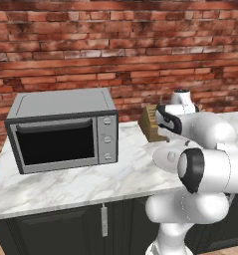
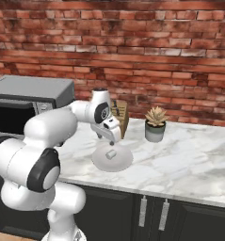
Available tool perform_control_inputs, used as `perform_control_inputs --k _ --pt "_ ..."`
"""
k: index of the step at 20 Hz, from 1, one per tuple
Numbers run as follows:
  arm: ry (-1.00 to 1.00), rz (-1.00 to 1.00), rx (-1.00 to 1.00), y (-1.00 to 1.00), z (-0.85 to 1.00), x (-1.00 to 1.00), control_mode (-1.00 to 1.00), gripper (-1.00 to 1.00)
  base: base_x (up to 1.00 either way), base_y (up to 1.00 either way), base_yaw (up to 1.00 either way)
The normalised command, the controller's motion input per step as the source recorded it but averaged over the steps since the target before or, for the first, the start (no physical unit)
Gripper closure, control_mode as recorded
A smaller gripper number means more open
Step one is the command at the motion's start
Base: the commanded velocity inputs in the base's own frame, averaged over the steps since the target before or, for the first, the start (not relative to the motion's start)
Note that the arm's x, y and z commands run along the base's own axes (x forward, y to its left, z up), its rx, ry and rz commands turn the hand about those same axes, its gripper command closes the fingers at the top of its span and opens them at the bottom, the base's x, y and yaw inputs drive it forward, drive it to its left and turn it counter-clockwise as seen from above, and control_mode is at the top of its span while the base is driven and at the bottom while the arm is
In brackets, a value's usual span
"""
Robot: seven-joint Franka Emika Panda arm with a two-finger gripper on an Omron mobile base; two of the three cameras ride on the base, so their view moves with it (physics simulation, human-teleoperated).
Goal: Pick up the marshmallow and place it in the cup of hot chocolate on the dining counter.
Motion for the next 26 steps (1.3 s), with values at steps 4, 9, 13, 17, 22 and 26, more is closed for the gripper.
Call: perform_control_inputs --k 4,9,13,17,22,26 --pt "0.02 0.0 0.0 -0.02 -0.4 0.15 -1.0 -1.0 0.0 0.0 0.0" --pt "0.0 0.0 0.0 0.0 -0.5 0.17 -1.0 -1.0 0.0 0.0 0.0" --pt "0.02 0.0 0.0 -0.03 -0.37 0.14 -1.0 -1.0 0.0 0.0 0.0" --pt "0.0 0.0 0.0 -0.07 -0.29 0.15 -1.0 -1.0 0.0 0.0 0.0" --pt "0.0 0.0 0.0 -0.06 -0.19 0.09 -1.0 -1.0 0.0 0.0 0.0" --pt "0.0 0.0 0.0 -0.06 -0.22 0.08 -1.0 -1.0 0.0 0.0 0.0"
